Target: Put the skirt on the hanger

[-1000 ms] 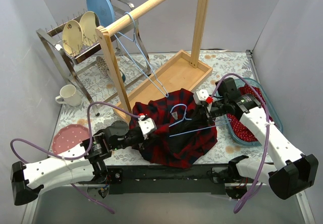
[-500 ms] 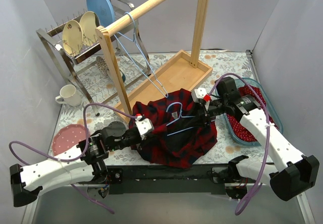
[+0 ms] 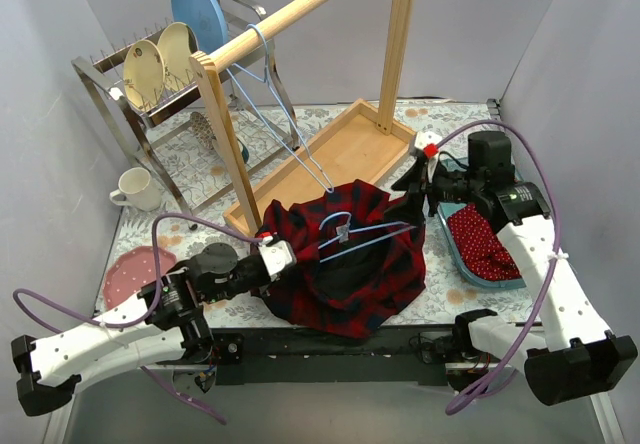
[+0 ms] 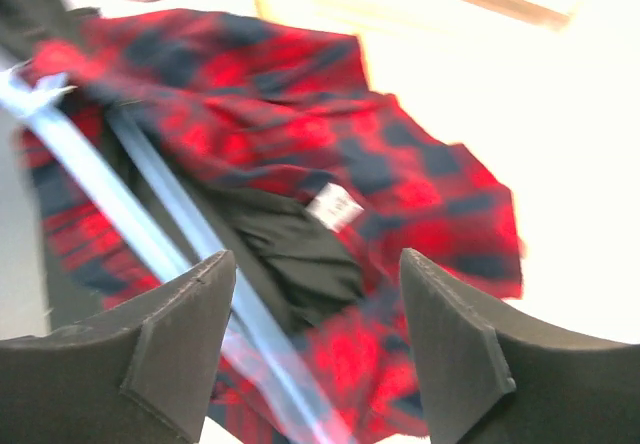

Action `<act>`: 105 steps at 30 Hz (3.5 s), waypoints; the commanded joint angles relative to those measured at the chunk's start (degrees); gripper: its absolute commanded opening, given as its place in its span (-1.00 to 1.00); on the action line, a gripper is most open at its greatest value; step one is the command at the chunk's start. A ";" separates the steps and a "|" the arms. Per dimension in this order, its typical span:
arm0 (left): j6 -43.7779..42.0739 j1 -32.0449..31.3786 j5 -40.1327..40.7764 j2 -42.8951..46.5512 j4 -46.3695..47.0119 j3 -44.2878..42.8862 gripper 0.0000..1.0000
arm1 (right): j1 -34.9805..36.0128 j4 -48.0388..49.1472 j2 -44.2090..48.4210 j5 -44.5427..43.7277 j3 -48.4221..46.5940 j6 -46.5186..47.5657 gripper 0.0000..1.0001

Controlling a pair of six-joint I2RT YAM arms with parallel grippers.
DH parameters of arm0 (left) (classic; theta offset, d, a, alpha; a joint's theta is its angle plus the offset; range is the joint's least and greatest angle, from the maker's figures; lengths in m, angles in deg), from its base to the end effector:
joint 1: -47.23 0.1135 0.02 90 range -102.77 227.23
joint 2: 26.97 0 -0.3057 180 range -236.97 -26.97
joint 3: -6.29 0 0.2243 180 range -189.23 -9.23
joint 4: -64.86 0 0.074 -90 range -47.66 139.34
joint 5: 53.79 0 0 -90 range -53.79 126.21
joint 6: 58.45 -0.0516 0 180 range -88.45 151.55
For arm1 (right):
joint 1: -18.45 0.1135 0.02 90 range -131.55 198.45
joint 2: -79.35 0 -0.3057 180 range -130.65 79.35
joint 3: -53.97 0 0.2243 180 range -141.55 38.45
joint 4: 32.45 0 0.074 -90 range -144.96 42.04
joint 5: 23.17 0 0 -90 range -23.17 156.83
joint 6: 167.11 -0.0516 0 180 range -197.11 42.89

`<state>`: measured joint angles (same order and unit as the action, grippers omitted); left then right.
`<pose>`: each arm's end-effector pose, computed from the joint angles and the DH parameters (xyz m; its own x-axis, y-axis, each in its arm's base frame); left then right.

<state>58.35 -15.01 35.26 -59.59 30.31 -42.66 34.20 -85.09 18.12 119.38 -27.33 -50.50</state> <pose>0.0445 -0.0863 0.3021 -0.5322 0.0433 -0.8455 0.7306 0.5280 -0.4329 0.1548 0.0862 0.4017 -0.1009 -0.3114 -0.9449 -0.9554 0.2954 0.0046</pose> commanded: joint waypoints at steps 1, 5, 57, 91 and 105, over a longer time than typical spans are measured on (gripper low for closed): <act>-5.35 0.10 -1.59 1.86 -2.59 -2.52 -1.00 | -4.66 2.14 0.94 -9.03 -2.78 -8.05 0.55; -7.82 0.01 -4.67 3.61 -3.73 -1.02 -1.00 | -6.43 0.66 -2.91 -9.84 -3.21 -9.30 0.55; -10.99 0.10 9.65 9.95 -12.09 -4.19 -1.00 | -6.34 -8.59 -6.01 -13.80 3.90 2.31 -0.97; -8.53 0.10 6.93 -0.86 -17.36 -14.29 -1.00 | -10.12 -5.41 -1.26 -16.00 -10.42 3.53 -0.97; -5.37 0.10 9.56 -11.68 -16.58 -23.26 -1.00 | -10.03 -13.41 -7.94 -4.77 -39.96 1.08 -0.97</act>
<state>51.36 -15.03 42.73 -71.96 14.60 -63.49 24.67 -98.77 9.81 108.85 -62.63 -48.71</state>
